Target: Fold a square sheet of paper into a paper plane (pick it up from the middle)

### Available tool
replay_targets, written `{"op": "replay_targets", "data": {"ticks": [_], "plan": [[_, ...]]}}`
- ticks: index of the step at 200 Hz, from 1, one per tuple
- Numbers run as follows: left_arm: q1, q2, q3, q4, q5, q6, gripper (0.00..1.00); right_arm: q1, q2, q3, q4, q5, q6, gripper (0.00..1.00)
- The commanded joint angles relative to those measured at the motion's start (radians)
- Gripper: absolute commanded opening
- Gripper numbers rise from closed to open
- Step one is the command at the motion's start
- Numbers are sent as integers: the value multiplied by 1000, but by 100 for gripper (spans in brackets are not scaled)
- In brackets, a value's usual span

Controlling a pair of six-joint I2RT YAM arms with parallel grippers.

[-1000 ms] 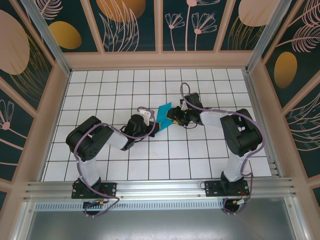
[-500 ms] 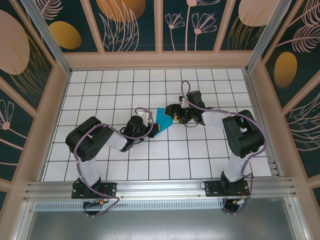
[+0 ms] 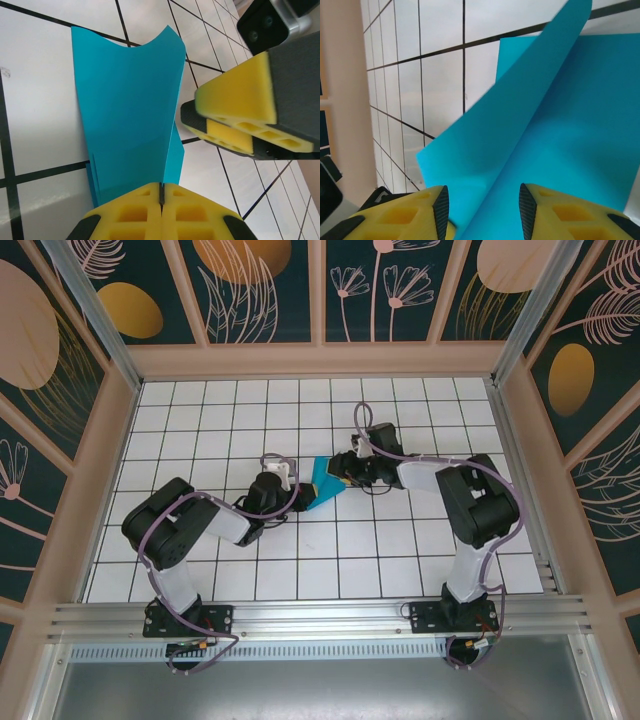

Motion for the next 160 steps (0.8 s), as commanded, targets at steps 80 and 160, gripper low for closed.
{"op": "replay_targets", "data": {"ticks": [80, 160], "plan": [[23, 51, -21, 61, 27, -157, 4, 16, 94, 95, -52, -38, -53, 45], [46, 72, -16, 38, 53, -203, 7, 36, 150, 155, -196, 77, -88, 51]]}}
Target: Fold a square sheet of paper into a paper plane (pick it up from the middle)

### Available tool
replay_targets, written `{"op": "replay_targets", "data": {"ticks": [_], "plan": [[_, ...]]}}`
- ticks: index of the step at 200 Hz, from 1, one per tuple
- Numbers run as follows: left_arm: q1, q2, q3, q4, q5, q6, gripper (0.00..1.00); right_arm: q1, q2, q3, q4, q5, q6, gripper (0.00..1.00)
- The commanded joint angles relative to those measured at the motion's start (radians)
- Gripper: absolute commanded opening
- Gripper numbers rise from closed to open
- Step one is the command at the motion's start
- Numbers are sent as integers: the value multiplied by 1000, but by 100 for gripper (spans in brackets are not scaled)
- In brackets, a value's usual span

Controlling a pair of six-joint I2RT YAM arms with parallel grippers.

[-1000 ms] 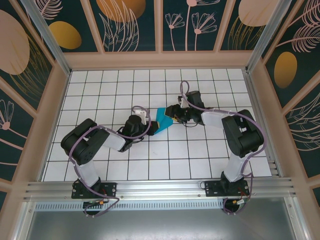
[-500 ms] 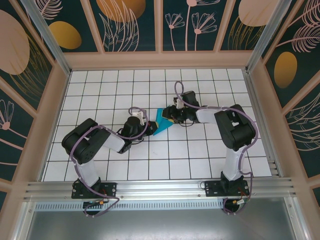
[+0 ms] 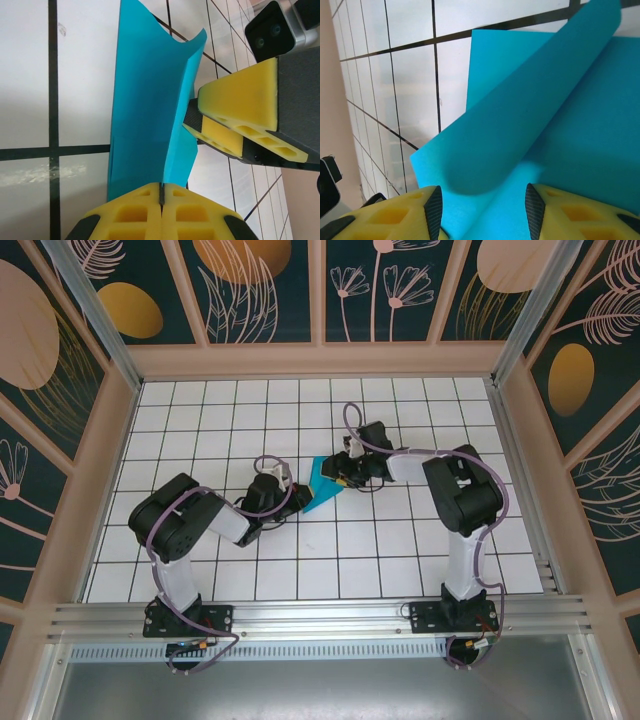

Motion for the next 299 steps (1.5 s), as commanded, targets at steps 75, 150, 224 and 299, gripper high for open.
{"op": "replay_targets", "data": {"ticks": [75, 150, 224, 299], "plan": [[49, -105, -12, -102, 18, 7, 31, 41, 109, 105, -282, 285, -32, 47], [56, -167, 29, -192, 38, 40, 41, 44, 138, 102, -342, 354, -20, 43], [56, -53, 138, -255, 186, 86, 22, 47, 174, 132, -405, 381, -32, 43], [56, 10, 211, -381, 169, 117, 14, 50, 199, 168, -431, 378, -22, 46]]}}
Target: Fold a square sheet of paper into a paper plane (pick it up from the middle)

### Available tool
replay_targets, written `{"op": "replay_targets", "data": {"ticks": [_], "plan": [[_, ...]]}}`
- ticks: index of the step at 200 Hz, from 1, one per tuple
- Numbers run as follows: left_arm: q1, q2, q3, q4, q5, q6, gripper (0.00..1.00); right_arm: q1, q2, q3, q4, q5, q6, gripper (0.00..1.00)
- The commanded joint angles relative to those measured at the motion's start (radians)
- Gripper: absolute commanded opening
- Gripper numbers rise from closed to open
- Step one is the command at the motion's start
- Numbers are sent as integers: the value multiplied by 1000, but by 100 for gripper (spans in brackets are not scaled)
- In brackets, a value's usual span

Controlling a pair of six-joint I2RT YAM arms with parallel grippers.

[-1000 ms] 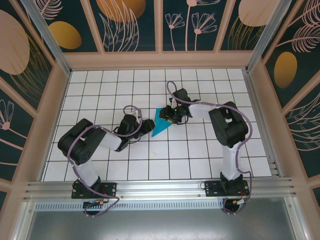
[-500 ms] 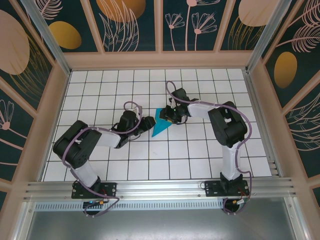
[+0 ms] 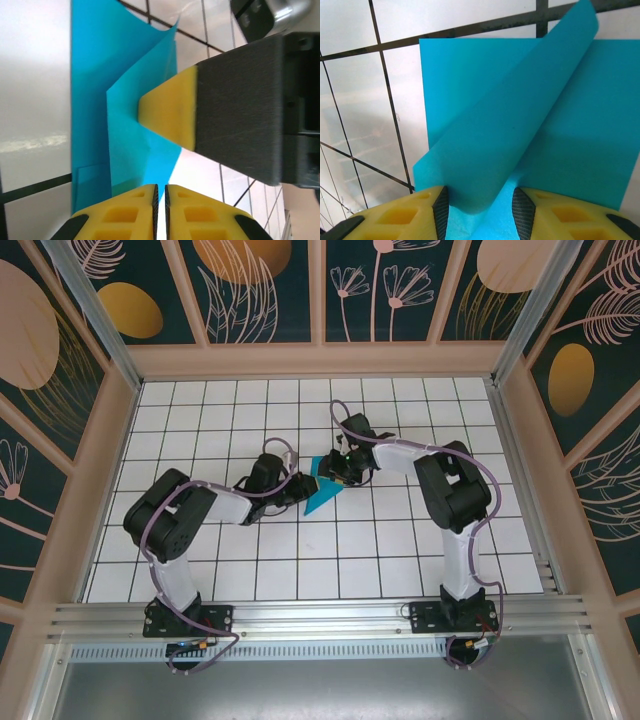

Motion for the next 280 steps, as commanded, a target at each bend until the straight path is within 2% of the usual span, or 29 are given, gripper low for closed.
{"op": "replay_targets", "data": {"ticks": [1, 80, 187, 280], "plan": [[4, 21, 26, -62, -3, 29, 14, -5, 126, -42, -99, 178, -4, 46], [5, 28, 42, -115, -49, 40, 13, -2, 138, -40, -108, 188, -8, 47], [5, 33, 46, -134, -79, 37, 13, 0, 174, -31, -137, 215, -6, 42], [5, 55, 52, -139, -64, 30, 13, 6, 204, -14, -167, 239, -20, 39]]}}
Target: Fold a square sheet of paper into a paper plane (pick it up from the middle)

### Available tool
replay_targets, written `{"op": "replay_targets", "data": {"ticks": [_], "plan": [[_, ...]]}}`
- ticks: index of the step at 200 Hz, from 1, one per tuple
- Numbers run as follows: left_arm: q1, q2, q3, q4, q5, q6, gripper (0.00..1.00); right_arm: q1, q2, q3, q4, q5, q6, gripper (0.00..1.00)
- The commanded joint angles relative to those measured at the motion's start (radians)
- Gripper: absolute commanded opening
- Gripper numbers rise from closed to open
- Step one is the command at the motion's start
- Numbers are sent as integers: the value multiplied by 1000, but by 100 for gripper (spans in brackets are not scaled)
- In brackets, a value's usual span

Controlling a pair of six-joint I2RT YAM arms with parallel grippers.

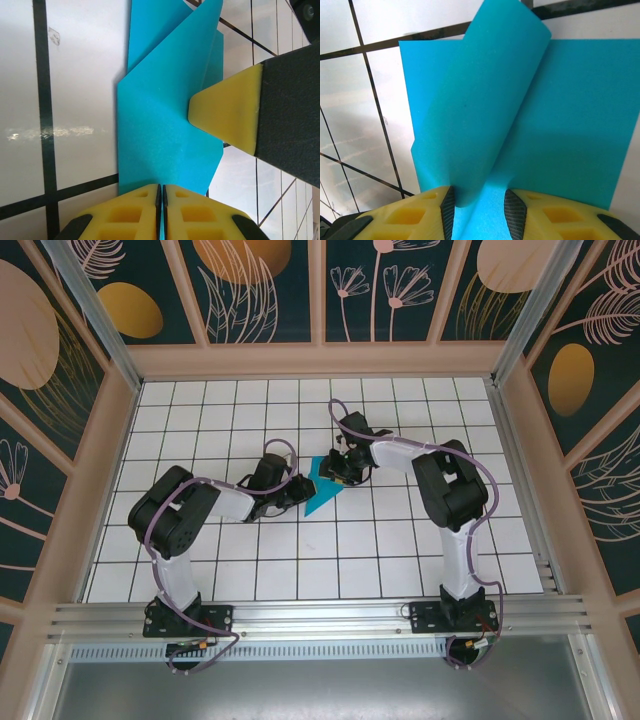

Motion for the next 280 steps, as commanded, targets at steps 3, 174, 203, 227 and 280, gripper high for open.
{"op": "replay_targets", "data": {"ticks": [3, 174, 203, 227, 280], "plan": [[5, 30, 16, -32, -9, 12, 13, 1, 170, -62, -97, 214, -19, 39], [4, 63, 26, -128, -47, -10, 12, 5, 198, -18, -123, 210, -29, 38], [5, 72, 22, -172, -62, -10, 9, 5, 125, 5, -88, 143, -18, 38], [5, 76, 18, -210, -84, -7, 6, -8, 2, -5, 3, 69, -1, 38], [5, 86, 26, -239, -99, -3, 3, -50, -137, -49, 110, -50, -59, 44]]}}
